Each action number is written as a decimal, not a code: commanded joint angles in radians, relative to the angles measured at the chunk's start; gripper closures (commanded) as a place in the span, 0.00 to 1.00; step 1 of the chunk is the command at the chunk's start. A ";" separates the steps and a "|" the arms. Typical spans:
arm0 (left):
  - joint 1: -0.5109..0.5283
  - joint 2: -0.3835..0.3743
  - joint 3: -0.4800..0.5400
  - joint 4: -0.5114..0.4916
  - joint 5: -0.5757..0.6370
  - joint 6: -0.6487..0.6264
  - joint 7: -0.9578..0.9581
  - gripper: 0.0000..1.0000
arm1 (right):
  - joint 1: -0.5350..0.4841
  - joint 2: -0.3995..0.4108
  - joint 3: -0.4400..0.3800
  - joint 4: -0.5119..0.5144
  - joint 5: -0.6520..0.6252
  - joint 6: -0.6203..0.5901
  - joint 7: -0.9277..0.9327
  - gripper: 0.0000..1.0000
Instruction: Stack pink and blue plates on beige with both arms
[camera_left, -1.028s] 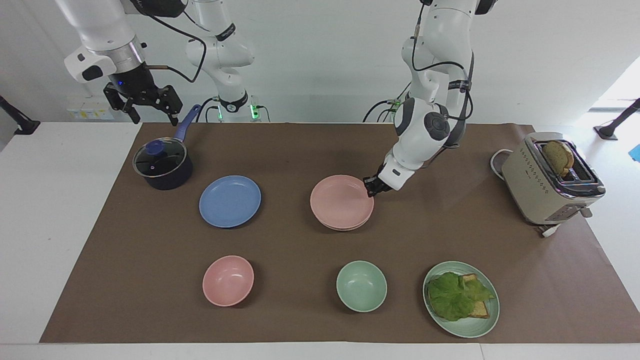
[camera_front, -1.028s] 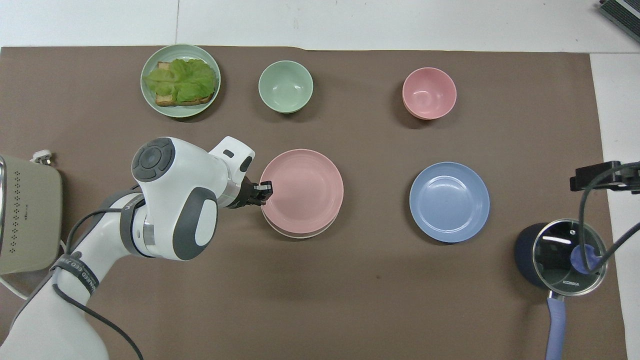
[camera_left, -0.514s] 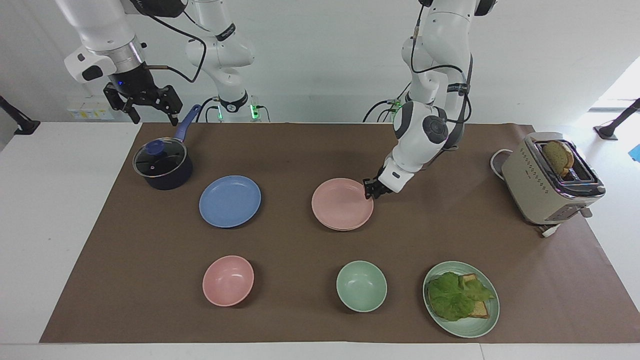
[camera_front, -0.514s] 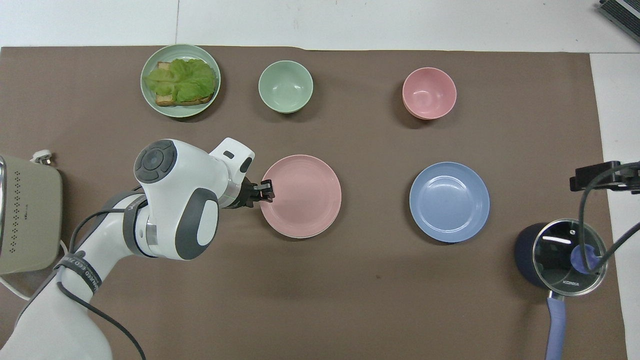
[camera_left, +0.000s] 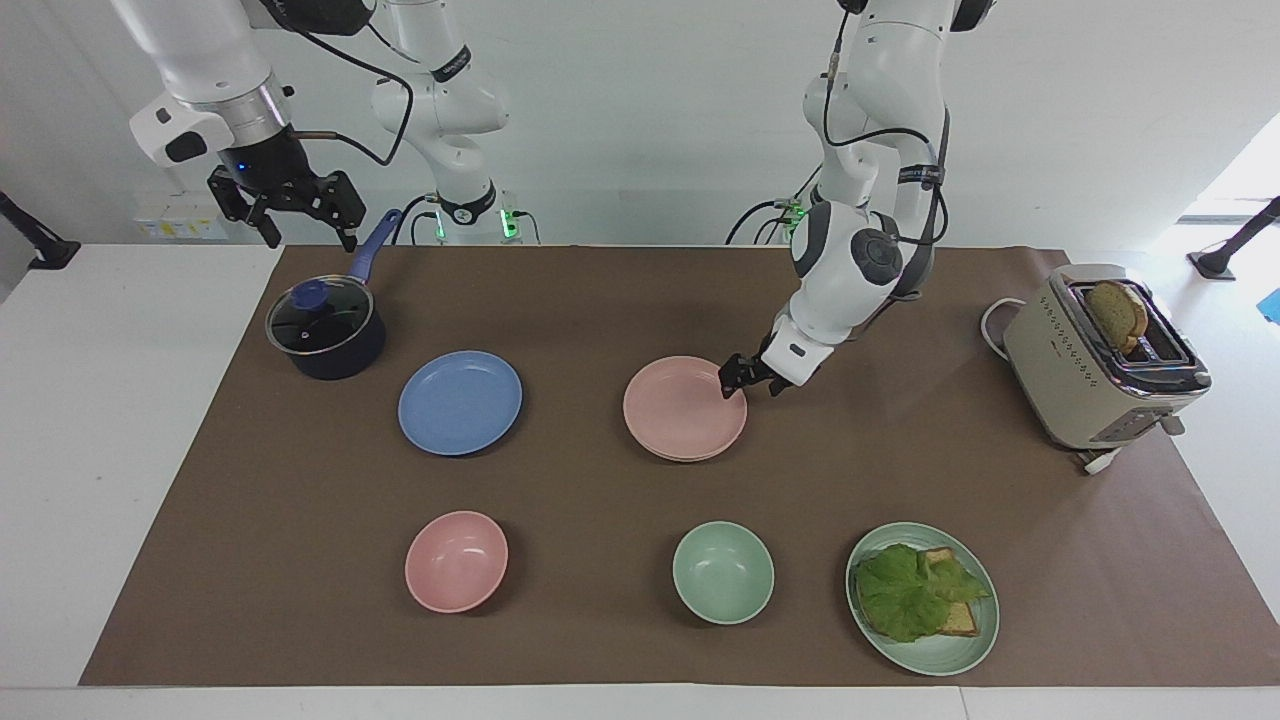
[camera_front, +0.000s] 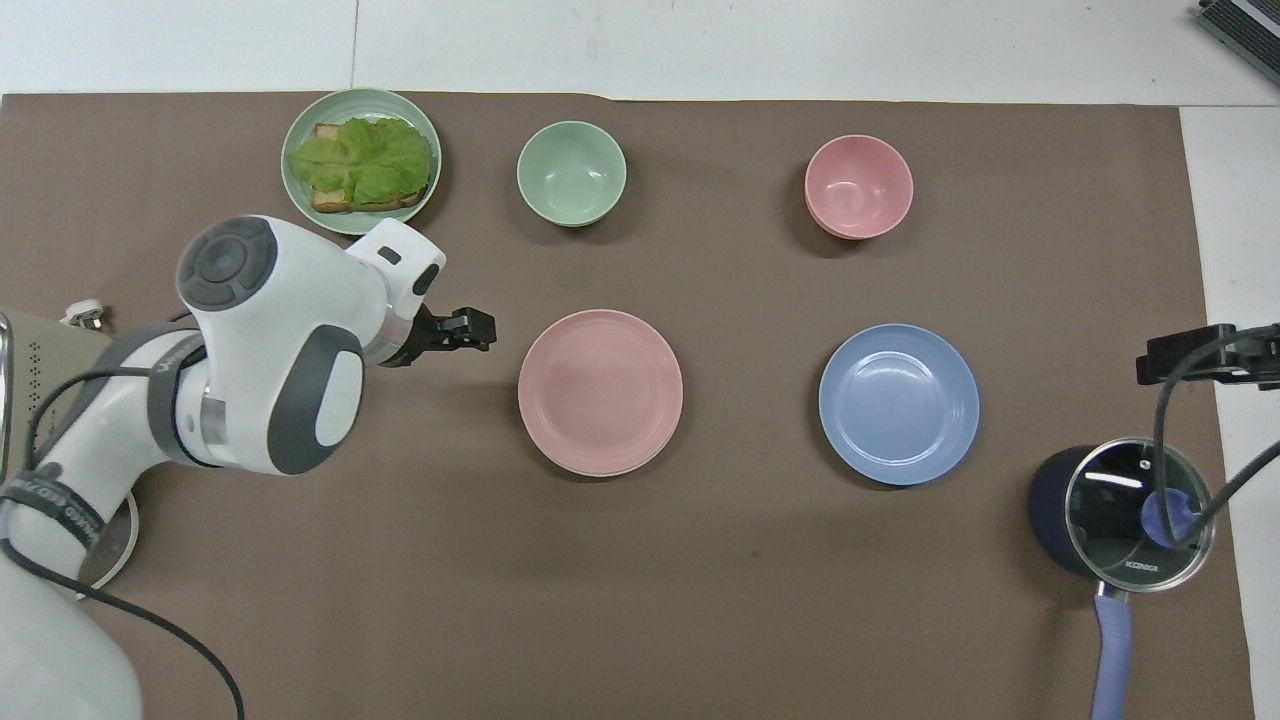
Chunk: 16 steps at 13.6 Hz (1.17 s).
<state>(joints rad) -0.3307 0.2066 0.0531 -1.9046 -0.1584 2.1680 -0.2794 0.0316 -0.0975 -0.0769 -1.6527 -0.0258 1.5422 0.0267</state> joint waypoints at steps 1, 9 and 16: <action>0.119 -0.022 -0.006 0.073 0.072 -0.109 0.101 0.00 | -0.007 -0.021 0.002 -0.024 0.012 -0.004 -0.034 0.00; 0.229 -0.038 -0.004 0.393 0.201 -0.494 0.256 0.00 | -0.007 -0.021 0.002 -0.024 0.012 -0.004 -0.034 0.00; 0.228 -0.177 -0.012 0.412 0.194 -0.629 0.256 0.00 | -0.009 -0.021 0.002 -0.026 0.012 -0.004 -0.034 0.00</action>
<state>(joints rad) -0.0996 0.0890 0.0433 -1.4691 0.0160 1.5754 -0.0313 0.0316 -0.0977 -0.0769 -1.6568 -0.0258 1.5421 0.0266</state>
